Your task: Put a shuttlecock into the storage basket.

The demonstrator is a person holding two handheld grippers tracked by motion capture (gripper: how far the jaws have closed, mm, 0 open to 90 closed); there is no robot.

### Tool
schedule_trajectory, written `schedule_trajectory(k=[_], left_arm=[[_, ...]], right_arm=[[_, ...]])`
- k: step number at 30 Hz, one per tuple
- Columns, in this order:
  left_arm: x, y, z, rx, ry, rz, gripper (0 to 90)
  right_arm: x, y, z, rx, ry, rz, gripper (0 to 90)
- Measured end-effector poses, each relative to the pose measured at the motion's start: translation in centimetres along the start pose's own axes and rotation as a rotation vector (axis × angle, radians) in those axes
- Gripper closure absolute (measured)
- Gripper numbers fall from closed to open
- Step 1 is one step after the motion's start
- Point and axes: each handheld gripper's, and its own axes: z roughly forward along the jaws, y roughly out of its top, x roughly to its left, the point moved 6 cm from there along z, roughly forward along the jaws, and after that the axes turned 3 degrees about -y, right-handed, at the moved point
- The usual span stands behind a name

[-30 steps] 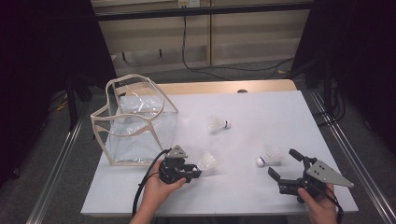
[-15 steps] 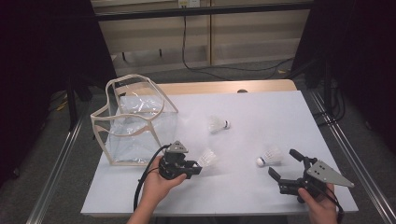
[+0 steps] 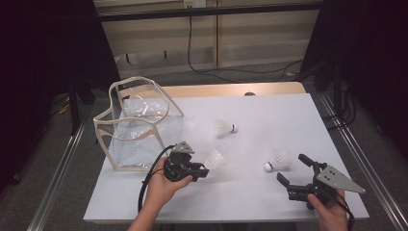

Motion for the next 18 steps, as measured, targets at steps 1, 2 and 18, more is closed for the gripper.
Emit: schedule_trajectory(k=[1,2,18], left_arm=[[0.0,0.1,0.0,-0.001,-0.003,-0.002,65.3],[0.0,0.2,-0.1,0.002,-0.002,0.0,65.3],[0.1,1.4,-0.7,0.019,-0.005,-0.025,65.3]], right_arm=[[0.0,0.0,0.0,0.0,0.0,-0.001,0.6],[0.0,0.0,0.0,-0.002,-0.001,0.0,0.6],[-0.1,0.1,-0.1,-0.004,-0.001,-0.002,0.6]])
